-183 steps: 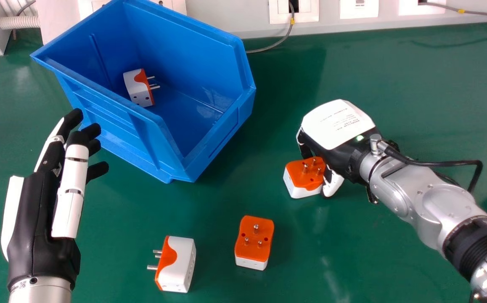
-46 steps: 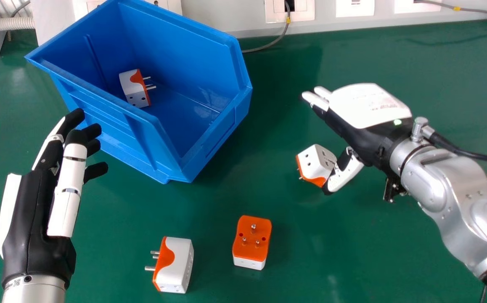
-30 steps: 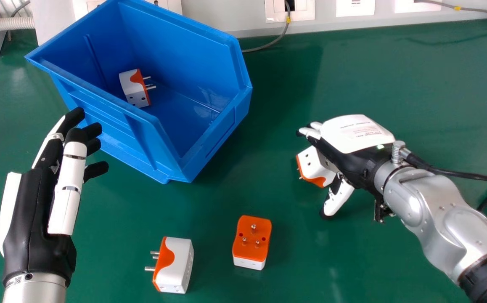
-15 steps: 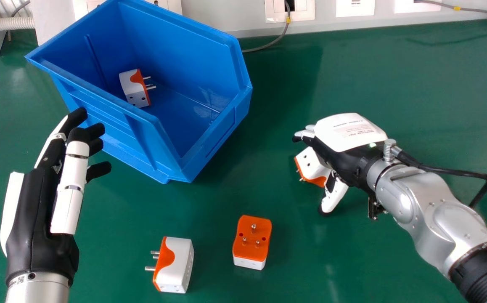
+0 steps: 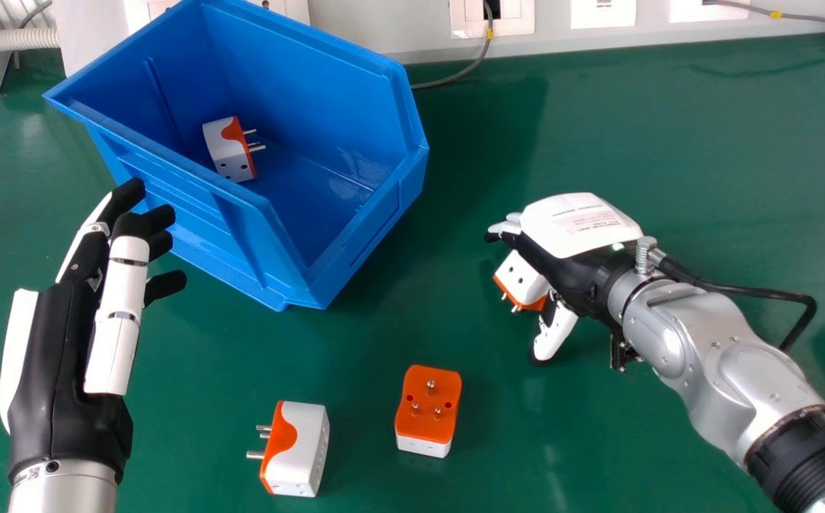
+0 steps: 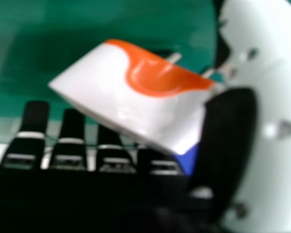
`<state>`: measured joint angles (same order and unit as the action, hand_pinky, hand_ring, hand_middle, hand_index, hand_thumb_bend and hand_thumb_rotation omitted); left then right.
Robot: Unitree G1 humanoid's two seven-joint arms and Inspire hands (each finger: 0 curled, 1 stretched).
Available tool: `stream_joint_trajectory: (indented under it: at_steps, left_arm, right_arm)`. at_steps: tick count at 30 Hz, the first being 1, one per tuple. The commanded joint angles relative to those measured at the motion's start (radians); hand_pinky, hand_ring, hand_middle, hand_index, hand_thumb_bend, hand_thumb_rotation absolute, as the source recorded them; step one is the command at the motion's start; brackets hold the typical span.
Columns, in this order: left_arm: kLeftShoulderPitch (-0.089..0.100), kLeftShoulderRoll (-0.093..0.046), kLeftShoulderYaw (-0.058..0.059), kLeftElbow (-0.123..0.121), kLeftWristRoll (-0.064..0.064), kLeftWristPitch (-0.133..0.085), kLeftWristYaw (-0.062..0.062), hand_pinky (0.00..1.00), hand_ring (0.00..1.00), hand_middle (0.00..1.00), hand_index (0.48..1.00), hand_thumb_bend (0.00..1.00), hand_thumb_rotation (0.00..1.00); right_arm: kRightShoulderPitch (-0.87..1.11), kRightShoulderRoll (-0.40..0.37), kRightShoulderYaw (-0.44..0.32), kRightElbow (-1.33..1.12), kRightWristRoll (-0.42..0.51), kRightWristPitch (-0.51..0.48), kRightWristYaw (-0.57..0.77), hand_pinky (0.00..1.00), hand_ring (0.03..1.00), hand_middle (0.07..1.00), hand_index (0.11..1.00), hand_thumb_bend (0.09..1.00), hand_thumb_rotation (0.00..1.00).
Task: Pick all objects and put in blue box
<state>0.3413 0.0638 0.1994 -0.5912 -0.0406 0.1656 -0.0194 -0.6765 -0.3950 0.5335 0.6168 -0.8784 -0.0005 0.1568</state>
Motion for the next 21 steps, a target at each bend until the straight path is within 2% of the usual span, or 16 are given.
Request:
stream_joint_trajectory:
  at_steps: [1, 4, 9, 14, 18, 21]
  left_arm:
    - [0.002, 0.002, -0.004, -0.031, 0.005, 0.002, 0.005, 0.77, 0.86, 0.85, 0.888, 0.36, 0.89]
    - [0.002, 0.002, -0.004, -0.033, 0.004, 0.005, 0.005, 0.76, 0.86, 0.85, 0.888, 0.35, 0.89]
    - [-0.001, 0.002, -0.004, -0.023, 0.003, 0.001, 0.005, 0.76, 0.86, 0.85, 0.888, 0.35, 0.89]
    - [0.002, -0.002, -0.008, -0.037, 0.004, 0.010, 0.009, 0.76, 0.86, 0.85, 0.888, 0.35, 0.89]
    - [0.002, -0.002, -0.008, -0.034, 0.003, 0.010, 0.012, 0.76, 0.86, 0.85, 0.888, 0.35, 0.89]
    - [0.003, -0.003, -0.010, -0.035, 0.003, 0.010, 0.013, 0.76, 0.86, 0.85, 0.889, 0.35, 0.90]
  right_arm:
    - [-0.037, 0.003, 0.006, 0.007, -0.006, -0.001, -0.015, 0.75, 0.848, 0.897, 0.830, 0.668, 0.07]
    - [-0.047, 0.006, 0.017, 0.025, -0.011, -0.005, -0.024, 0.75, 0.843, 0.892, 0.824, 0.667, 0.07]
    - [-0.072, 0.013, 0.046, 0.053, -0.024, -0.015, -0.037, 0.73, 0.827, 0.869, 0.805, 0.640, 0.05]
    - [-0.086, 0.012, 0.058, 0.070, -0.015, -0.030, -0.044, 0.73, 0.828, 0.865, 0.799, 0.626, 0.04]
    - [-0.088, 0.016, 0.063, 0.083, -0.016, -0.037, -0.061, 0.72, 0.824, 0.851, 0.784, 0.599, 0.02]
    - [-0.084, 0.009, 0.064, 0.096, -0.016, -0.063, -0.104, 0.66, 0.792, 0.816, 0.756, 0.576, 0.01]
